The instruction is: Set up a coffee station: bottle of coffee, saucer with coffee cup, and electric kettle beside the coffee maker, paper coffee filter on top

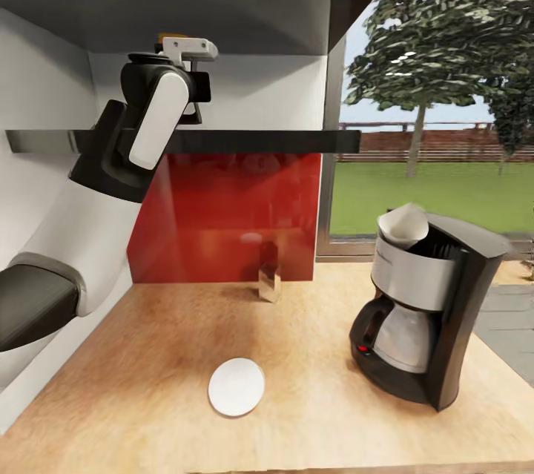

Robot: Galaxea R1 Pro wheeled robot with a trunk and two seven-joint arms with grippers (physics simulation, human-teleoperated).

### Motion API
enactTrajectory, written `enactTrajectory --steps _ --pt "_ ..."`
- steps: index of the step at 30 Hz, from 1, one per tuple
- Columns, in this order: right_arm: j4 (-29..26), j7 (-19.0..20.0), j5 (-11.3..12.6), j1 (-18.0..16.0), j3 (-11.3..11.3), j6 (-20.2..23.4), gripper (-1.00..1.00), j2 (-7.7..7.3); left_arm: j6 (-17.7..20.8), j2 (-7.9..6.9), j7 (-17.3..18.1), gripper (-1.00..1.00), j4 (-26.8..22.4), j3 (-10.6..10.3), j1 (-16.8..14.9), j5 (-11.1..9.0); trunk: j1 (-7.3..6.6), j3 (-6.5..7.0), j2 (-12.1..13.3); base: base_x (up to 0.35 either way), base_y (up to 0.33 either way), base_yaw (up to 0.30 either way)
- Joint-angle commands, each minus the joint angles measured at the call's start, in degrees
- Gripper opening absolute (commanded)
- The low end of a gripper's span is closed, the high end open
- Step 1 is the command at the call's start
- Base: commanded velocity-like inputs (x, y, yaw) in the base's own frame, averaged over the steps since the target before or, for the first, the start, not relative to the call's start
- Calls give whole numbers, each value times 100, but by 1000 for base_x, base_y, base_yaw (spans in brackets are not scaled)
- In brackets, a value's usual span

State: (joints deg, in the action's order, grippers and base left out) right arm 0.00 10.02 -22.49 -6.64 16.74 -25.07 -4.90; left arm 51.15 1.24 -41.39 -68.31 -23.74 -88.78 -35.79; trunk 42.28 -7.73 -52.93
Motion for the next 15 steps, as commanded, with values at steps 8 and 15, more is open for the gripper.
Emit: enactTrajectory --steps 8,15 --pt "0 22 20 -4 22 -16 100 -2 12 -1 -30 -100 -67 -13 -8 -33 -3 -9 -7 -336 0 0" --pt "0 19 24 -4 22 -16 100 -2 10 1 -8 -100 -92 -16 -8 -33 -3 -9 -7 -336 0 0"
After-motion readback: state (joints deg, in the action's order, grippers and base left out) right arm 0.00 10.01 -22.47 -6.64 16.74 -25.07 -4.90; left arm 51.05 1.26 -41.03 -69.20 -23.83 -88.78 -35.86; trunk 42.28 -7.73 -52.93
